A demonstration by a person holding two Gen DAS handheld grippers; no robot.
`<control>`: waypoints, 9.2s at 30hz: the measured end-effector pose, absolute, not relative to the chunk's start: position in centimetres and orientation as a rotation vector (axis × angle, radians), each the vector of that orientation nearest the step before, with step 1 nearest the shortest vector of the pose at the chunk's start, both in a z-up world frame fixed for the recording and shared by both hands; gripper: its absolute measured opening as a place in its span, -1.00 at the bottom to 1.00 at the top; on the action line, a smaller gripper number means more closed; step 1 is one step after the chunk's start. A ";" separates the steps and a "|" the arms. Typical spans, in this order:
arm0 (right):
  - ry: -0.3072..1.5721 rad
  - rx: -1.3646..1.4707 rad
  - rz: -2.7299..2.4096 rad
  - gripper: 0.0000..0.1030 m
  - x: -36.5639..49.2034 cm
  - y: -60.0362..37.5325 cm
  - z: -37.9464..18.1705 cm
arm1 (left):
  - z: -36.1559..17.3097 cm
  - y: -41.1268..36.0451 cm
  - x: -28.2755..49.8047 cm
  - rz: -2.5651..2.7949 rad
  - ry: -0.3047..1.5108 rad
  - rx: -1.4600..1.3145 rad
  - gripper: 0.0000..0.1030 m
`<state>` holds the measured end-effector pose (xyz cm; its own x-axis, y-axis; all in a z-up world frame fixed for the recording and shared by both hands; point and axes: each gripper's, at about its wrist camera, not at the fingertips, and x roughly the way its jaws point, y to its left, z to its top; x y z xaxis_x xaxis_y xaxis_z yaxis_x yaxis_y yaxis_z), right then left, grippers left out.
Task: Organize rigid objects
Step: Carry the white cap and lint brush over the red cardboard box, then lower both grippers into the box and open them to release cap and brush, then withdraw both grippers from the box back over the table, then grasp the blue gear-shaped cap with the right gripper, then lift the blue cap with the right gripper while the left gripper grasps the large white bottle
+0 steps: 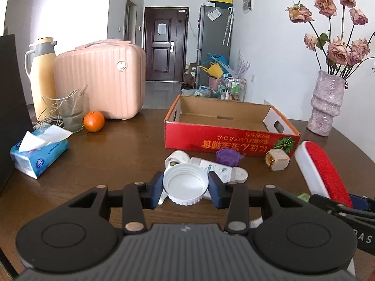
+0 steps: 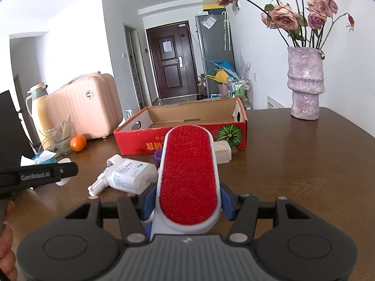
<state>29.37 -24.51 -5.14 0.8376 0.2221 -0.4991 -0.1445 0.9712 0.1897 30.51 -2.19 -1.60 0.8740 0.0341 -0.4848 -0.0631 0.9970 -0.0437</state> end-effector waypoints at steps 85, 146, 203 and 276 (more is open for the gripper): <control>0.750 0.232 0.125 0.07 63.0 -23.9 -6.1 | -4.2 -4.0 62.3 0.149 0.702 -0.016 -0.20; 0.420 0.118 0.190 1.00 44.5 -24.6 -0.6 | -0.4 -1.6 44.6 0.086 0.452 -0.013 1.00; 0.731 -0.081 0.273 0.72 30.5 -18.7 -10.8 | -5.1 1.3 27.8 0.028 0.582 -0.044 1.00; 0.508 0.150 0.113 0.03 32.2 -30.7 -8.3 | -7.0 -6.0 41.3 -0.048 0.644 0.140 1.00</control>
